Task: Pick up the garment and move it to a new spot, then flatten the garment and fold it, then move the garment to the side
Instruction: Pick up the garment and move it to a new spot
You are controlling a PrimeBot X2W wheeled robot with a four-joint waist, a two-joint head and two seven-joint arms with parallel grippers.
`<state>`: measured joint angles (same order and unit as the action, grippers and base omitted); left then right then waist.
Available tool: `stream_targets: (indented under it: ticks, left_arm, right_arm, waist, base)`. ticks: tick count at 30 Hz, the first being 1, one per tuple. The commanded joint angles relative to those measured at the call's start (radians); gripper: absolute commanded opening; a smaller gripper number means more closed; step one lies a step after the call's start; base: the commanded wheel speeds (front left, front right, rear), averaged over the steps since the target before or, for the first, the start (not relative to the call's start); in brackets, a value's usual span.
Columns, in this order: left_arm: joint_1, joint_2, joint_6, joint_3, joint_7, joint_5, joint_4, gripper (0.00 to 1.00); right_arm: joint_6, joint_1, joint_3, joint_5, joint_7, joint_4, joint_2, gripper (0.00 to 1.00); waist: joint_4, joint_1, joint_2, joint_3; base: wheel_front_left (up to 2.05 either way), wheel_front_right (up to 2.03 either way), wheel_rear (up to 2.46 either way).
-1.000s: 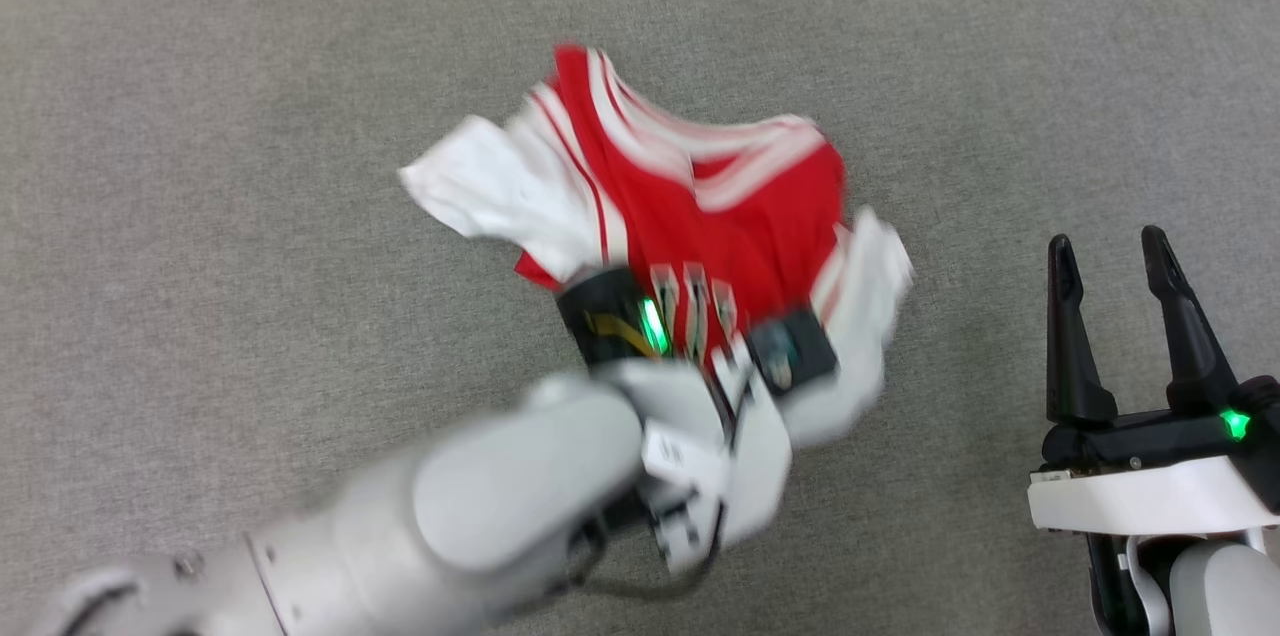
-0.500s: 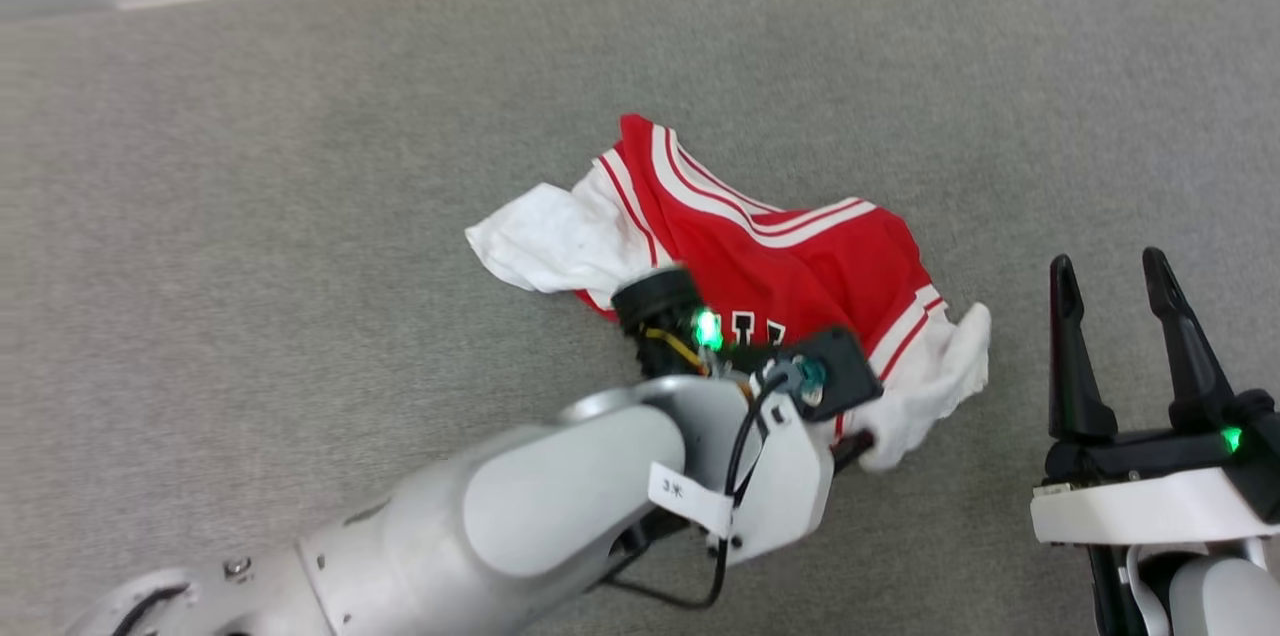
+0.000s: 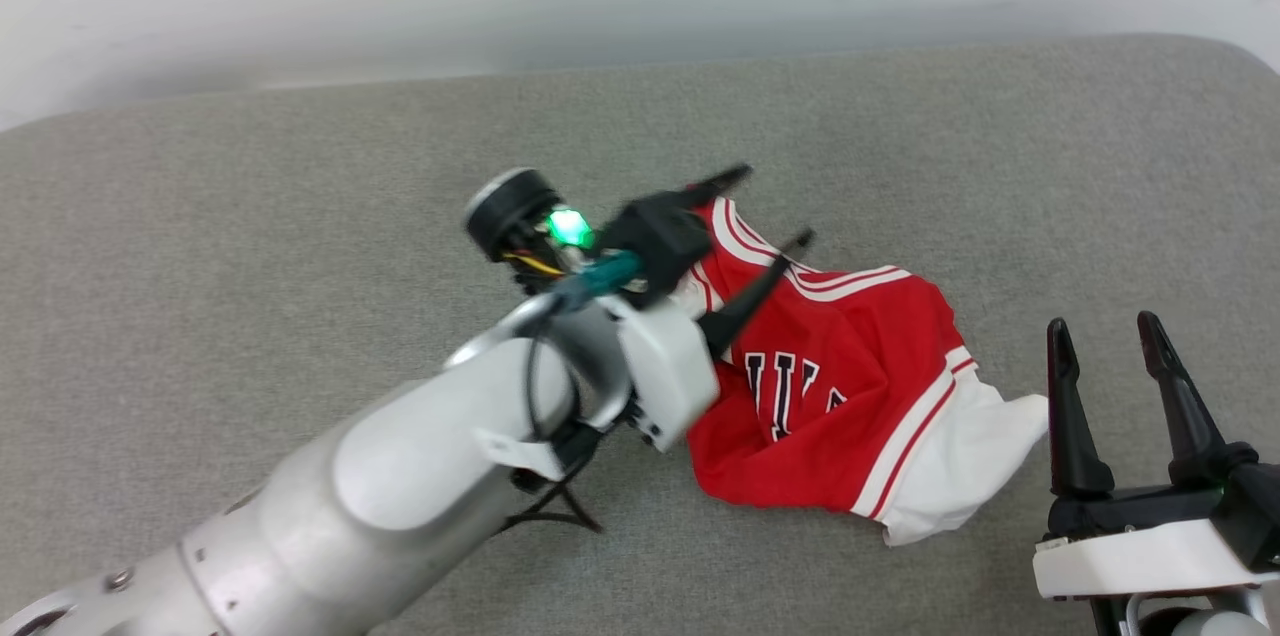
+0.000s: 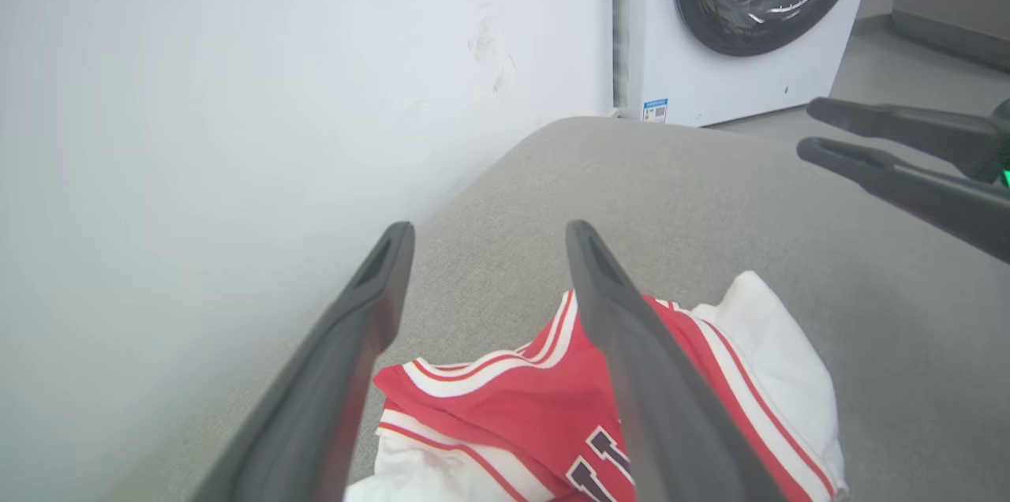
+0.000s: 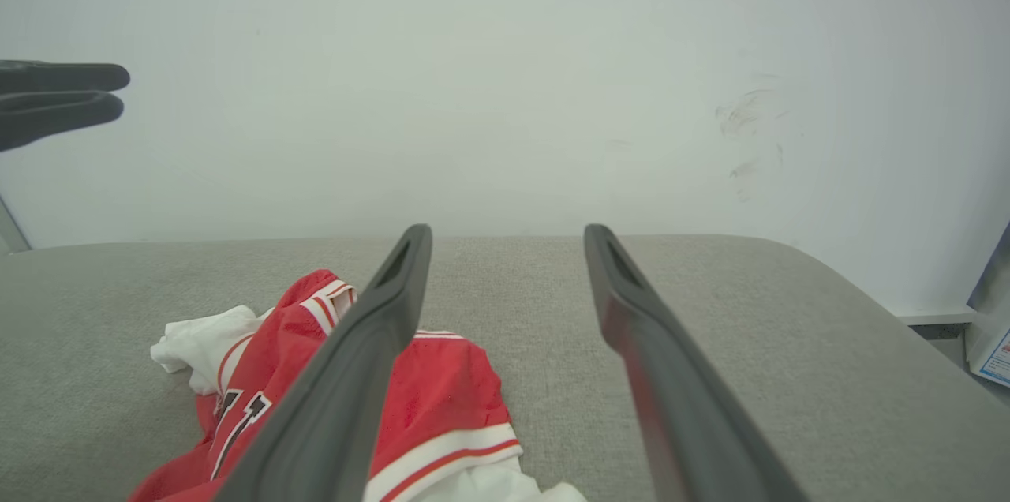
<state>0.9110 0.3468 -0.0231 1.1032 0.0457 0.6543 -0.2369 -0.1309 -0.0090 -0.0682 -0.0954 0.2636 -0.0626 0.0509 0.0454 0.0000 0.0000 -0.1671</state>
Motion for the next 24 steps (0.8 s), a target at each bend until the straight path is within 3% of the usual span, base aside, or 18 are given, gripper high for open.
stream_targets:
  ticks: [1, 7, 15, 19, 24]
  left_arm:
    - [-0.031, 0.024, -0.039, -0.034, 0.043, 0.002, 0.011, 1.00]
    - [-0.147, 0.099, -0.194, -0.141, 0.184, 0.000, 0.031, 1.00]
    - [-0.373, 0.144, -0.387, -0.346, 0.221, -0.082, 0.120, 1.00]
    - [-0.508, 0.136, -0.424, -0.471, 0.220, -0.162, 0.179, 1.00]
    - [-0.653, 0.091, -0.409, -0.603, 0.220, -0.241, 0.213, 1.00]
  right_arm:
    - [0.000, 0.013, -0.002, 0.004, 0.002, -0.003, -0.001, 1.00]
    - [0.000, 0.032, -0.006, 0.010, 0.002, -0.002, -0.001, 1.00]
    - [0.000, 0.051, -0.016, 0.017, 0.002, 0.000, -0.001, 1.00]
    - [0.000, 0.052, -0.018, 0.018, 0.002, 0.001, -0.001, 1.00]
    - [0.000, 0.056, -0.018, 0.020, 0.002, 0.006, -0.001, 1.00]
  waist:
    - [-0.021, 0.0000, 0.0000, 0.022]
    - [-0.049, 0.0000, 0.0000, 0.046]
    - [-0.079, 0.0000, 0.0000, 0.064]
    - [-0.087, 0.0000, 0.0000, 0.070]
    - [-0.094, 0.0000, 0.0000, 0.075]
  base:
    - [0.00, 0.00, 0.00]
    - [0.00, 0.00, 0.00]
    - [0.00, 0.00, 0.00]
    - [0.00, 0.00, 0.00]
    - [0.00, 0.00, 0.00]
